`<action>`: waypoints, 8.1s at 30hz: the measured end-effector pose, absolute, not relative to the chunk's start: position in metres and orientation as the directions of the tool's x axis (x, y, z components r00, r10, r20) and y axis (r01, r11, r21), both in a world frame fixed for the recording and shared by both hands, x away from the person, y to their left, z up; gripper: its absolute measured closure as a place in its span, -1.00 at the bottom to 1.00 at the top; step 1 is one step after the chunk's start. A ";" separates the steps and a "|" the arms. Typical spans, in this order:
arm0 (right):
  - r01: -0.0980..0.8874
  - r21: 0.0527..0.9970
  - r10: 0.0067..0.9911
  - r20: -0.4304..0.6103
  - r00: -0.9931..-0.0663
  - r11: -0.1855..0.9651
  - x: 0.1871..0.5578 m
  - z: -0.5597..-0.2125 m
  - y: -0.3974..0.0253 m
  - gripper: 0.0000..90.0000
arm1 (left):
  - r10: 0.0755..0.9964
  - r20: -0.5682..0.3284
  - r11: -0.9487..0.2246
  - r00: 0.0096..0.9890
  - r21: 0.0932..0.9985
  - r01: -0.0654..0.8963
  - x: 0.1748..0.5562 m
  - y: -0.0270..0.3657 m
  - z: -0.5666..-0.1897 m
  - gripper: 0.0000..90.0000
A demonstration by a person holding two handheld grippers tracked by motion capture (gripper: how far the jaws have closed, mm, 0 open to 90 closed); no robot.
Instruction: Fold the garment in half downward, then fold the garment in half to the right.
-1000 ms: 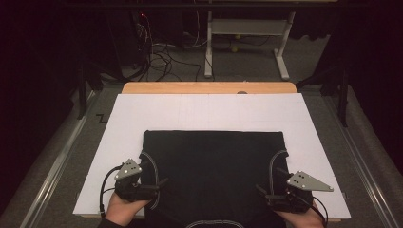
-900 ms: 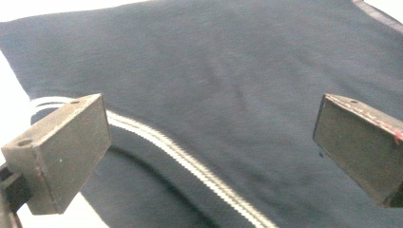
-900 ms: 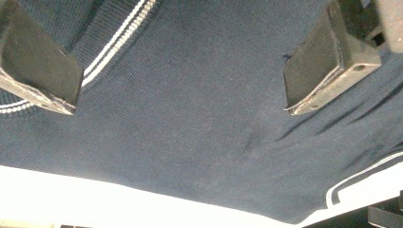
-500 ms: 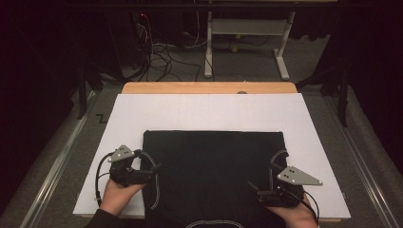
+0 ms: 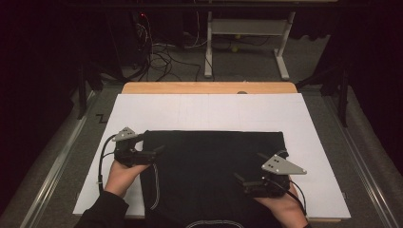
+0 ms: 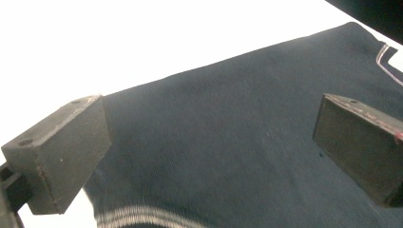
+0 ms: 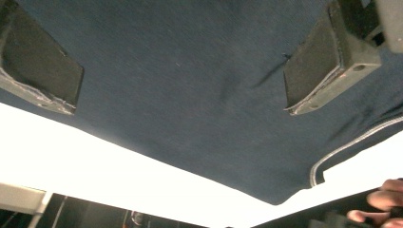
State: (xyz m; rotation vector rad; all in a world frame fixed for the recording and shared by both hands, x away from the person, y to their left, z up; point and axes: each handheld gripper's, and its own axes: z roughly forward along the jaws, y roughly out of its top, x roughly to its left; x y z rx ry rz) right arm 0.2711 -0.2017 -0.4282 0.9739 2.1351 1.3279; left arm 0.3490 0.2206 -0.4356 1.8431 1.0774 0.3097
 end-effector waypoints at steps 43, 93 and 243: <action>0.288 0.842 0.520 0.010 -0.854 0.457 0.241 -0.460 -0.073 -1.00 | 0.882 -0.179 -0.203 0.435 0.689 0.695 0.413 0.232 -0.486 -0.65; 0.153 0.682 0.325 -0.130 -0.937 0.715 0.226 -0.484 0.062 -0.30 | 0.840 -0.193 -0.178 0.507 0.785 0.594 0.392 0.240 -0.485 0.59; 0.135 0.884 0.549 -0.153 -0.822 0.448 0.219 -0.429 -0.111 0.70 | 0.867 -0.170 -0.087 0.467 0.874 0.479 0.383 0.141 -0.398 0.74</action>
